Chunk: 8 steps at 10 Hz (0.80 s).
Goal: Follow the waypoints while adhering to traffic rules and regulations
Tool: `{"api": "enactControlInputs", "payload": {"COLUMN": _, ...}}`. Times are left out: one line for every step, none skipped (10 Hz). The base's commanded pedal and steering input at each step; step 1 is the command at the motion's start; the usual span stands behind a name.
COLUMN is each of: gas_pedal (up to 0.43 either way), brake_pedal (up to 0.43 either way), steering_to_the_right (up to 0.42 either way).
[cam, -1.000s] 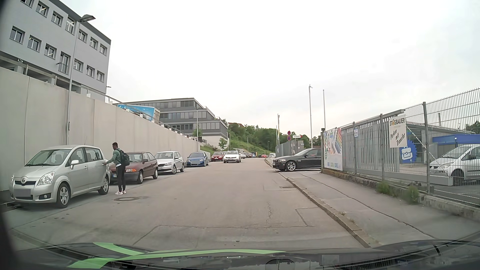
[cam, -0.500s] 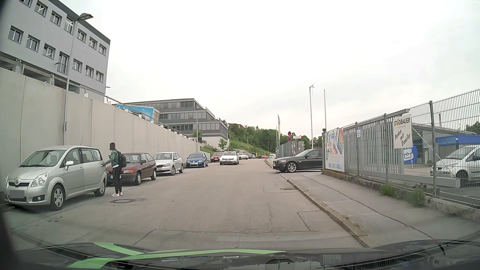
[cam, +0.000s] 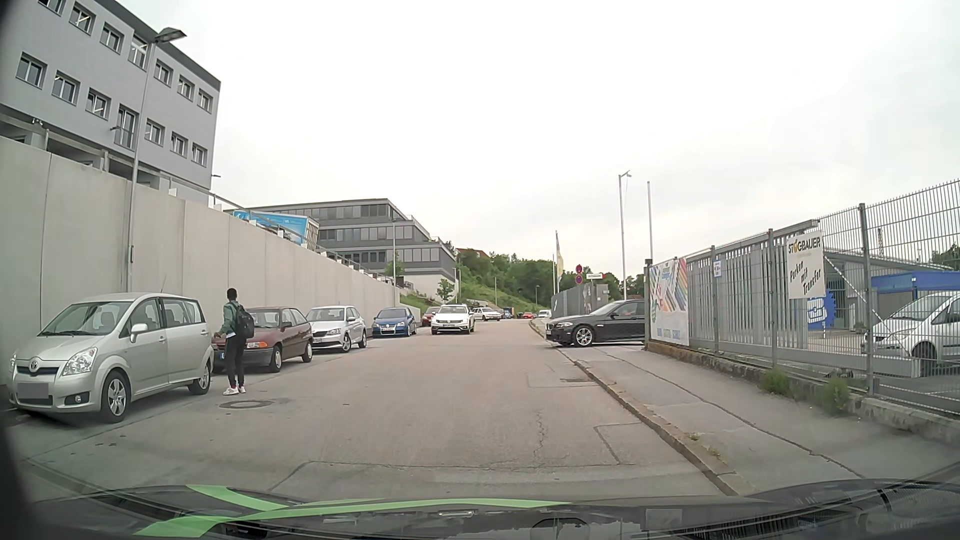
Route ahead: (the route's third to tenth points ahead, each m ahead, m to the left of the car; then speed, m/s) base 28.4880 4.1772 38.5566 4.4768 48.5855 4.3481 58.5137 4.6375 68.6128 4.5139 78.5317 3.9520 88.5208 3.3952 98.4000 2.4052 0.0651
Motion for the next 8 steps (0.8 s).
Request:
{"api": "enactControlInputs", "payload": {"gas_pedal": 0.000, "brake_pedal": 0.171, "steering_to_the_right": -0.004}}
{"api": "enactControlInputs", "payload": {"gas_pedal": 0.000, "brake_pedal": 0.171, "steering_to_the_right": -0.005}}
{"api": "enactControlInputs", "payload": {"gas_pedal": 0.000, "brake_pedal": 0.171, "steering_to_the_right": -0.005}}
{"api": "enactControlInputs", "payload": {"gas_pedal": 0.000, "brake_pedal": 0.171, "steering_to_the_right": -0.005}}
{"api": "enactControlInputs", "payload": {"gas_pedal": 0.000, "brake_pedal": 0.171, "steering_to_the_right": -0.005}}
{"api": "enactControlInputs", "payload": {"gas_pedal": 0.000, "brake_pedal": 0.171, "steering_to_the_right": -0.004}}
{"api": "enactControlInputs", "payload": {"gas_pedal": 0.000, "brake_pedal": 0.171, "steering_to_the_right": -0.005}}
{"api": "enactControlInputs", "payload": {"gas_pedal": 0.000, "brake_pedal": 0.171, "steering_to_the_right": -0.005}}
